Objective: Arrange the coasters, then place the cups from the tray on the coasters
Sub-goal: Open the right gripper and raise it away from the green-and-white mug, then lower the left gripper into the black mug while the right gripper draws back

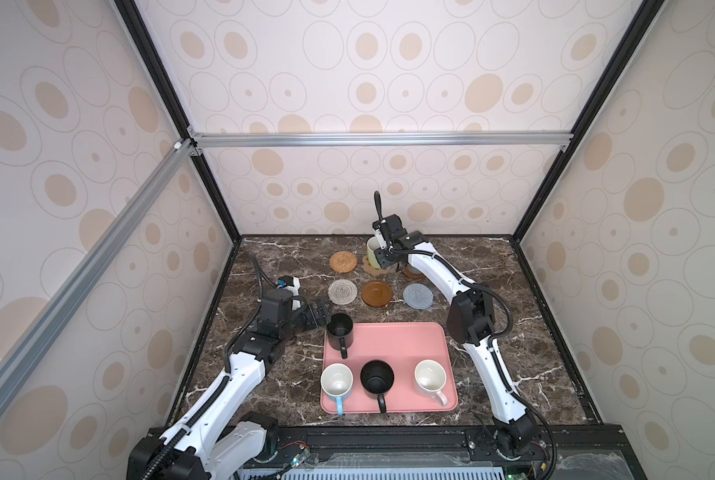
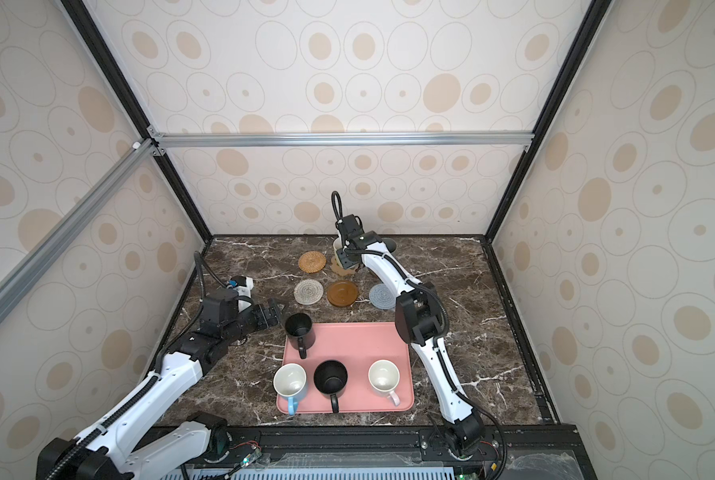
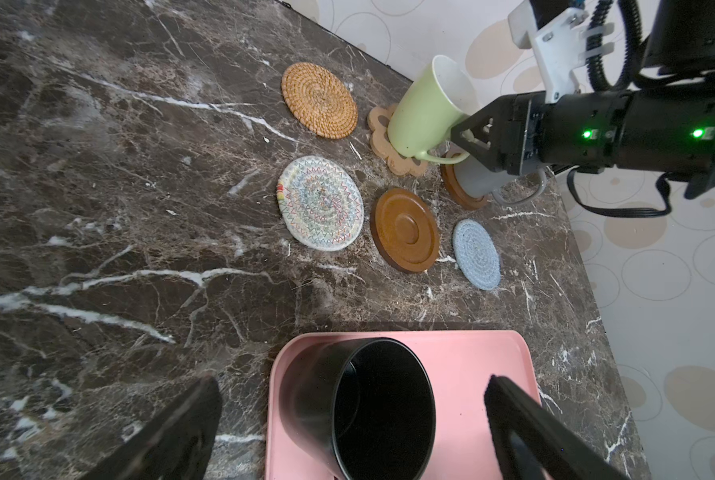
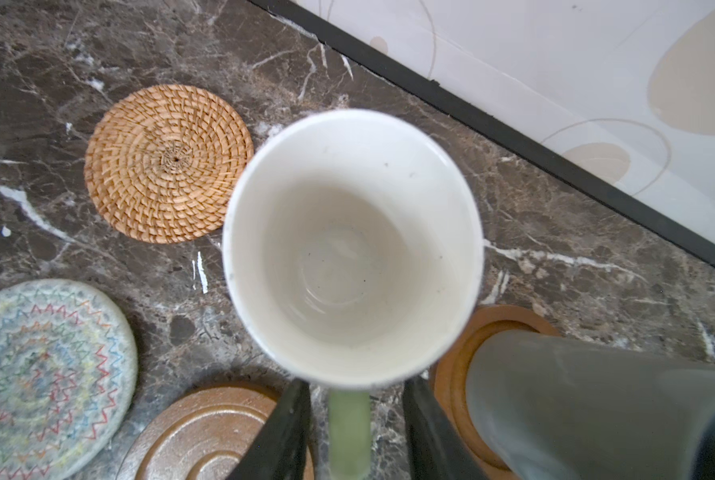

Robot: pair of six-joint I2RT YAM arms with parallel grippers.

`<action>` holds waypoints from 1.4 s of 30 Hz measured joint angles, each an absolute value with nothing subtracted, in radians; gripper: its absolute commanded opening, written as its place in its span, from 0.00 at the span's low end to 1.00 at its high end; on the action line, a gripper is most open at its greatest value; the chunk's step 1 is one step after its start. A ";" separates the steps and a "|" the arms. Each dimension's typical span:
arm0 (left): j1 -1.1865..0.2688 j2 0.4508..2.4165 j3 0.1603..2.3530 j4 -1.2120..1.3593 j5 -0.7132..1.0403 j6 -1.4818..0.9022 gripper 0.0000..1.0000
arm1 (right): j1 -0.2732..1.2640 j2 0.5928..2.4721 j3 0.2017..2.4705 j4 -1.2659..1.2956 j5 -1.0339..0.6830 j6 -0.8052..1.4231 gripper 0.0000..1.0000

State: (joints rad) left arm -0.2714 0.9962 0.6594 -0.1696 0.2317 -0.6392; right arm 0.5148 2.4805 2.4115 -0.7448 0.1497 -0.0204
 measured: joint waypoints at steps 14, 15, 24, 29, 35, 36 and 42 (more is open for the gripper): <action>-0.277 0.982 0.728 -0.279 0.195 -0.624 0.99 | 0.515 2.188 2.240 -0.697 0.145 -0.019 0.48; -0.278 0.982 0.732 -0.291 0.193 -0.621 0.99 | 0.515 2.160 2.210 -0.692 0.138 -0.013 0.48; -0.331 1.022 0.815 -0.376 0.165 -0.591 0.96 | 0.515 1.880 1.845 -0.666 0.106 0.006 0.49; -0.438 1.083 0.868 -0.426 0.124 -0.584 0.93 | 0.516 1.709 1.623 -0.659 0.075 0.026 0.49; -0.538 1.157 0.903 -0.522 0.083 -0.591 0.89 | 0.516 1.532 1.402 -0.675 0.057 0.058 0.50; -0.549 1.162 0.904 -0.535 0.075 -0.596 0.88 | 0.516 1.508 1.376 -0.678 0.060 0.065 0.50; -0.631 1.189 0.905 -0.581 0.046 -0.645 0.84 | 0.516 1.391 1.261 -0.694 0.060 0.110 0.51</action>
State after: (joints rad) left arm -0.6312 1.1893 0.9047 -0.5808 0.0456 -0.6449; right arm 0.5159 1.3907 1.2613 -0.6937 0.0601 0.1097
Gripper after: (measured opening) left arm 0.848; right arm 0.509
